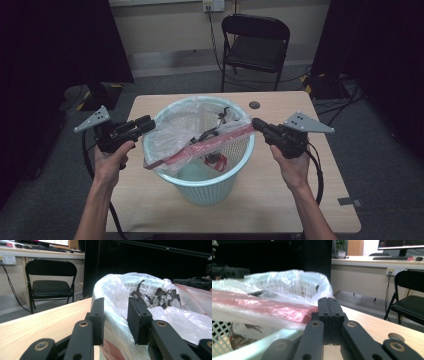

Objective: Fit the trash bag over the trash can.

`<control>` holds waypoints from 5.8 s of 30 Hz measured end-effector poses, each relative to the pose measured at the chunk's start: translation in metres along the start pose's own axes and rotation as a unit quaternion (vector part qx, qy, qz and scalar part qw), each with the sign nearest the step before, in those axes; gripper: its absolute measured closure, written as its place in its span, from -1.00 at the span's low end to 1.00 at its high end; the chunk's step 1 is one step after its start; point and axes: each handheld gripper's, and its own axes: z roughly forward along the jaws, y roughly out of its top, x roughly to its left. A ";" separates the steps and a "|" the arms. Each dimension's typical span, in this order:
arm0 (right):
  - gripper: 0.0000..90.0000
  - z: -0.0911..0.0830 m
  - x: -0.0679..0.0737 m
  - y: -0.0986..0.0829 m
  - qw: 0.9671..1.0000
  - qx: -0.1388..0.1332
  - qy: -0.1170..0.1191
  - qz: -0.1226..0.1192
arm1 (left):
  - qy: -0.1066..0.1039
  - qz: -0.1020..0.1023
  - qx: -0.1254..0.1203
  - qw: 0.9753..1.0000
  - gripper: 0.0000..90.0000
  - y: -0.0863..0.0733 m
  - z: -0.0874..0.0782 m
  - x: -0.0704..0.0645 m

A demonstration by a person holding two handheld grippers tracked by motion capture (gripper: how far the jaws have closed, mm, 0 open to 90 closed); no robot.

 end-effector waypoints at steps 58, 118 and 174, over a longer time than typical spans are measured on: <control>0.34 0.074 -0.029 0.036 0.996 0.065 0.062 -0.024 | -0.044 -0.013 0.017 0.999 0.46 0.008 0.025 0.021; 1.00 0.059 -0.030 -0.016 0.998 0.051 0.038 0.013 | -0.053 -0.012 0.019 0.998 0.41 0.001 -0.008 -0.001; 1.00 0.089 -0.036 0.013 0.997 0.059 0.059 -0.006 | -0.024 -0.038 0.028 0.999 0.38 0.013 0.038 0.034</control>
